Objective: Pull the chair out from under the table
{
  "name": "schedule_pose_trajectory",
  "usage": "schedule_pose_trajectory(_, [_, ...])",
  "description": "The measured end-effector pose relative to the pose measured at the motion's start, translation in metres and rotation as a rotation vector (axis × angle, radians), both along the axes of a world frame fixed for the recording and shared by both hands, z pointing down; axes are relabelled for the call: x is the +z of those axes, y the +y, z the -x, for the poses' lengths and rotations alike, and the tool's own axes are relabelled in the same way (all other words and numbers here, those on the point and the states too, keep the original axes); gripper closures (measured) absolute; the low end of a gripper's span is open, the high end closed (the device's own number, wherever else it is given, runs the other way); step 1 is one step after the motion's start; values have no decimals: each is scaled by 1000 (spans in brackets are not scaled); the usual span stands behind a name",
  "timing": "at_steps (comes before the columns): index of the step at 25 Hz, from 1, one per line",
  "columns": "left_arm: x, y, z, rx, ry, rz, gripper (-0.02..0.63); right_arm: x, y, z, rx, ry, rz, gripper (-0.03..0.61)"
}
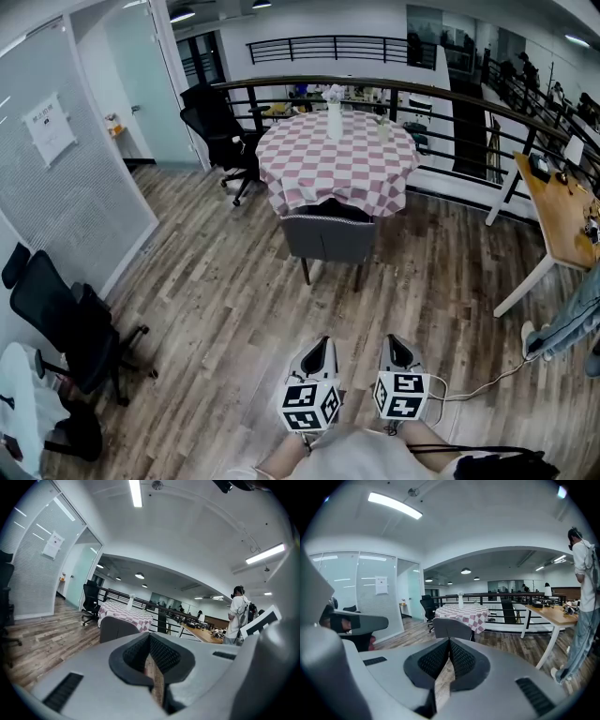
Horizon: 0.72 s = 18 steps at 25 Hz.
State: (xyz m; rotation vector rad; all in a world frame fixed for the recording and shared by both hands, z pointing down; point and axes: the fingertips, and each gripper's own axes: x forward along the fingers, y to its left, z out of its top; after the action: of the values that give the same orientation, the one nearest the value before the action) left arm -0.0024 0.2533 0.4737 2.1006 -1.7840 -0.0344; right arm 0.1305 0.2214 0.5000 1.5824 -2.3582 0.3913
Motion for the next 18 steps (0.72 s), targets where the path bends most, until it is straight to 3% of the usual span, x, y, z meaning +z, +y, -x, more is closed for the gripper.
schedule_pose_trajectory(11, [15,-6,11,20,10,30,611,12,-4,3,33,15,29,561])
schedule_pose_trajectory(18, [20,-33,16,0,24,36,611,16,-34,8,23,16,31,560])
